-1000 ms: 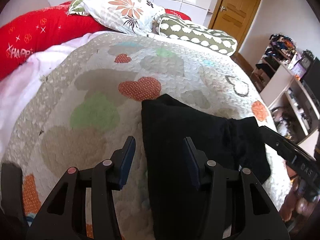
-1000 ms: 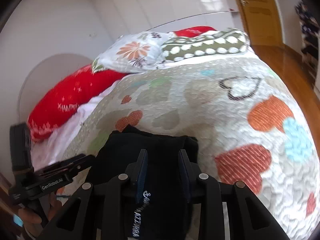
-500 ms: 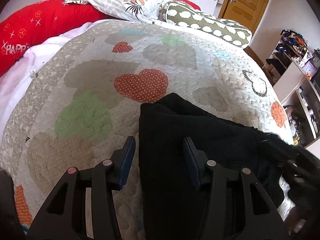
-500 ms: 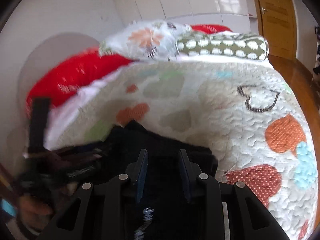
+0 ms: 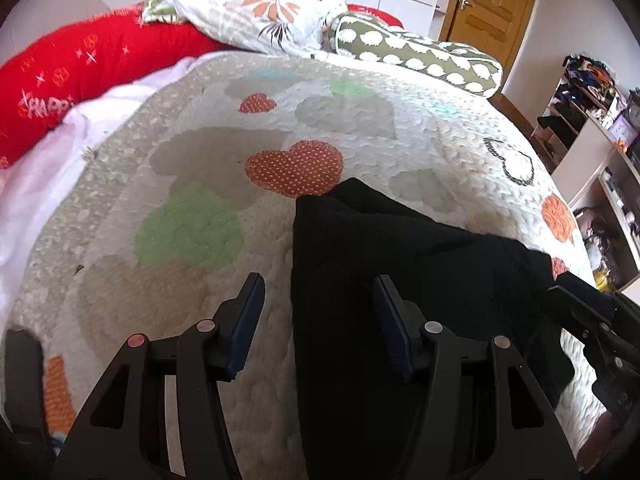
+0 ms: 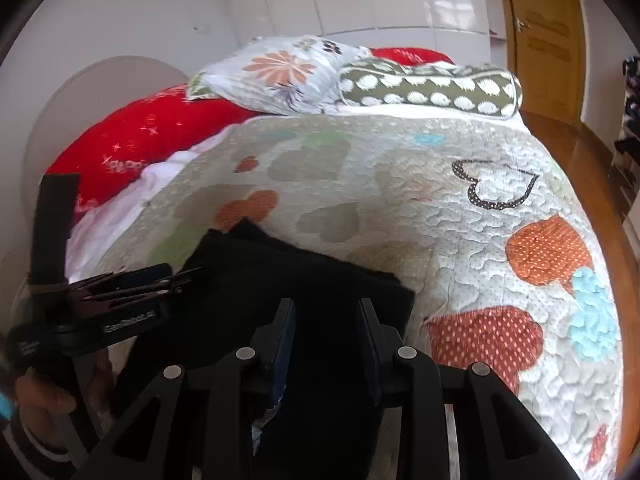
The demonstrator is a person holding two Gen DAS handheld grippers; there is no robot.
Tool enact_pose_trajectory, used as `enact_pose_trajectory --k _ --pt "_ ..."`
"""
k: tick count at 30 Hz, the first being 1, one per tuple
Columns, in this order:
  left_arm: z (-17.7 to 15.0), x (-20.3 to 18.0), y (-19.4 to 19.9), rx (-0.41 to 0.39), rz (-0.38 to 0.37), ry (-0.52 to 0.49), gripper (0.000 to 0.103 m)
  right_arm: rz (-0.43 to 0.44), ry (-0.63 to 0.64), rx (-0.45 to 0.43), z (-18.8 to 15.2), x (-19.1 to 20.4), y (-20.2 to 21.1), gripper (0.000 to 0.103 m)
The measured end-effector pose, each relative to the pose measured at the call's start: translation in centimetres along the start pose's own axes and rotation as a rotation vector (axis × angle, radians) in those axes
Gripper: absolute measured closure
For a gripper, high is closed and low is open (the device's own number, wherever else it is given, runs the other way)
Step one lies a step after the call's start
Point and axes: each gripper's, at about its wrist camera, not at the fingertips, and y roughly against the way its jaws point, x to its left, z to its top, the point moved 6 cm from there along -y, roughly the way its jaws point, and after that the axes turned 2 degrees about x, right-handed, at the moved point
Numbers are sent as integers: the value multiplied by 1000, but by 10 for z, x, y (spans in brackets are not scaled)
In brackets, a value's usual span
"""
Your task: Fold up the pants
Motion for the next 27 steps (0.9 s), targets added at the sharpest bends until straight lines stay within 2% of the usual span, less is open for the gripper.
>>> enact_pose_trajectory --k 9,14,19,27 --pt "-30 -5 31 -56 29 -20 46 -23 46 39 -37 19 13 74" --pt "-48 -7 28 -59 33 -19 45 -47 47 63 -59 17 10 74" --pt "-53 -8 27 -74 38 -12 43 -81 72 53 -73 18 8 74" --pt "-52 -10 31 -83 54 -26 43 -45 31 43 -69 15 21 74"
